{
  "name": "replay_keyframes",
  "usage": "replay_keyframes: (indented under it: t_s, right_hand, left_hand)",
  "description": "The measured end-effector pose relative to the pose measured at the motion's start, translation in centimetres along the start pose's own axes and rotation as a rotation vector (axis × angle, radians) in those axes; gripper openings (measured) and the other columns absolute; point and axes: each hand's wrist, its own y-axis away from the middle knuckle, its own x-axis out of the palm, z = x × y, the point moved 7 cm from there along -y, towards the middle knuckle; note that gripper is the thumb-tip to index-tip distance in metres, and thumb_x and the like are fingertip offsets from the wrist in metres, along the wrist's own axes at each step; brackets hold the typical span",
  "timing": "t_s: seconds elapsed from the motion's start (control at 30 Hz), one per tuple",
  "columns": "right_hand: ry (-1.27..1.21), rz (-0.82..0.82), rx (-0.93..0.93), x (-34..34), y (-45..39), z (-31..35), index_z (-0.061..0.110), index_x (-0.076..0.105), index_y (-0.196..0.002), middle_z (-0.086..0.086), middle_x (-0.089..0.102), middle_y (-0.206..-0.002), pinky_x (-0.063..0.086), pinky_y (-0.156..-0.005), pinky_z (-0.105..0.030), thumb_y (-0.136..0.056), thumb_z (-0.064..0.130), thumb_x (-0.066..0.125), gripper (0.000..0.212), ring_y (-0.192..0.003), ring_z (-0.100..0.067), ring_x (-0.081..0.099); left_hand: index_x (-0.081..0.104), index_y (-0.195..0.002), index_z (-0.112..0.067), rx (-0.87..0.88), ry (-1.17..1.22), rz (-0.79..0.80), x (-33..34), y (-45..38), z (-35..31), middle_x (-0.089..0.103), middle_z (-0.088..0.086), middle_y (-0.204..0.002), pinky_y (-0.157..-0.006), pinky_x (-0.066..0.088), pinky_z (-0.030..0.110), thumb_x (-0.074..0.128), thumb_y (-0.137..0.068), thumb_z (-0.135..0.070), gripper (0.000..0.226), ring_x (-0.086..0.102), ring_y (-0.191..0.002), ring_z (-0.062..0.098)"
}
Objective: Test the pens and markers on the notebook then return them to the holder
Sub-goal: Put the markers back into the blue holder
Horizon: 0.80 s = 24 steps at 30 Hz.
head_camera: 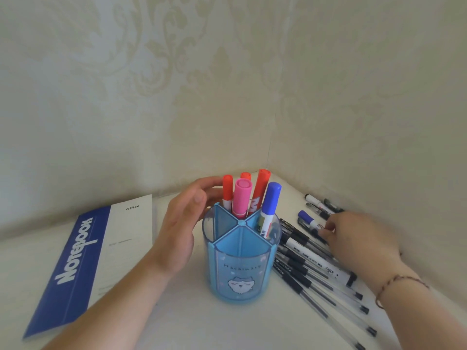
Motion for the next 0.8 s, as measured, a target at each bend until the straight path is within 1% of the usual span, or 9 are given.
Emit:
replay_keyframes:
  t_s: [0.13, 0.2, 0.27, 0.33, 0.4, 0.53, 0.63, 0.7, 0.8]
  right_hand:
    - [-0.132, 0.057, 0.032, 0.4, -0.1, -0.3, 0.023, 0.06, -0.098, 0.005, 0.059, -0.083, 0.052, -0.067, -0.03, -0.098, 0.043, 0.046, 0.024, -0.073, -0.015, 0.058]
    - [-0.331, -0.044, 0.009, -0.6, -0.1, -0.5, 0.022, 0.056, -0.104, 0.004, 0.061, -0.085, 0.054, -0.067, -0.034, -0.098, 0.036, 0.049, 0.017, -0.07, -0.013, 0.057]
    - [-0.81, -0.289, -0.091, -3.1, 0.8, 0.0, 0.022, 0.046, -0.121, 0.001, 0.064, -0.085, 0.056, -0.061, -0.029, -0.097, 0.023, 0.053, 0.025, -0.064, -0.011, 0.06]
    - [-1.406, -0.467, -0.283, -6.2, 3.2, 0.8, 0.029, 0.027, -0.137, -0.005, 0.067, -0.082, 0.051, -0.049, -0.022, -0.097, 0.007, 0.052, 0.052, -0.055, -0.015, 0.061]
    - [-1.671, -0.531, -0.535, -8.5, 5.9, 2.2, 0.03, 0.018, -0.138, -0.01, 0.067, -0.084, 0.049, -0.045, -0.025, -0.096, 0.003, 0.049, 0.059, -0.057, -0.025, 0.062]
    - [-1.698, -0.456, -0.753, -8.7, 7.5, 4.5, 0.028, 0.029, -0.126, -0.01, 0.07, -0.09, 0.049, -0.048, -0.026, -0.091, 0.004, 0.057, 0.051, -0.064, -0.025, 0.066]
    - [-1.425, -0.496, -0.788, -8.1, 7.5, 5.1, 0.037, 0.054, -0.114, 0.003, 0.066, -0.11, 0.047, -0.051, -0.044, -0.088, 0.03, 0.066, 0.029, -0.073, -0.025, 0.06]
    - [-1.306, -0.548, -0.81, -8.2, 7.8, 5.2, 0.036, 0.064, -0.105, 0.008, 0.061, -0.116, 0.046, -0.052, -0.043, -0.089, 0.036, 0.062, 0.016, -0.076, -0.022, 0.056]
    - [-1.324, -0.58, -0.754, -8.2, 7.6, 4.7, 0.032, 0.066, -0.102, 0.01, 0.063, -0.108, 0.046, -0.055, -0.038, -0.09, 0.027, 0.06, 0.013, -0.078, -0.02, 0.057]
  left_hand:
    - [0.064, -0.12, -0.026, -0.008, -0.002, 0.005, 0.1, 0.0, 0.0, 0.068, 0.01, -0.121, -0.092, 0.046, 0.049, 0.05, -0.083, -0.072, 0.06, 0.063, -0.113, 0.03]
    - [0.064, -0.12, -0.028, -0.015, -0.005, 0.007, 0.2, 0.0, 0.0, 0.069, 0.009, -0.119, -0.09, 0.047, 0.043, 0.051, -0.083, -0.072, 0.06, 0.064, -0.111, 0.027]
    - [0.063, -0.122, -0.026, -0.016, -0.013, 0.016, 0.3, 0.1, 0.0, 0.069, 0.008, -0.119, -0.089, 0.048, 0.04, 0.051, -0.083, -0.072, 0.061, 0.064, -0.112, 0.026]
    - [0.061, -0.125, -0.022, -0.013, -0.033, 0.034, 0.5, 0.2, 0.0, 0.068, 0.006, -0.122, -0.089, 0.046, 0.045, 0.051, -0.083, -0.071, 0.065, 0.063, -0.114, 0.026]
    - [0.057, -0.128, -0.016, -0.015, -0.057, 0.058, 0.7, 0.2, 0.0, 0.067, 0.007, -0.123, -0.089, 0.045, 0.05, 0.05, -0.083, -0.071, 0.071, 0.062, -0.115, 0.028]
    - [0.053, -0.132, -0.012, -0.028, -0.075, 0.099, 1.1, 0.3, 0.1, 0.066, 0.008, -0.125, -0.092, 0.045, 0.056, 0.05, -0.084, -0.071, 0.076, 0.062, -0.116, 0.03]
    - [0.053, -0.132, -0.013, -0.032, -0.066, 0.11, 1.2, 0.4, 0.1, 0.066, 0.007, -0.126, -0.092, 0.049, 0.047, 0.051, -0.084, -0.07, 0.075, 0.062, -0.116, 0.028]
    - [0.053, -0.132, -0.013, -0.033, -0.067, 0.107, 1.3, 0.3, 0.0, 0.066, 0.007, -0.125, -0.091, 0.049, 0.043, 0.05, -0.084, -0.07, 0.074, 0.062, -0.116, 0.026]
    - [0.054, -0.131, -0.015, -0.022, -0.061, 0.096, 1.2, 0.2, -0.2, 0.066, 0.005, -0.125, -0.088, 0.049, 0.038, 0.05, -0.083, -0.072, 0.075, 0.062, -0.116, 0.024]
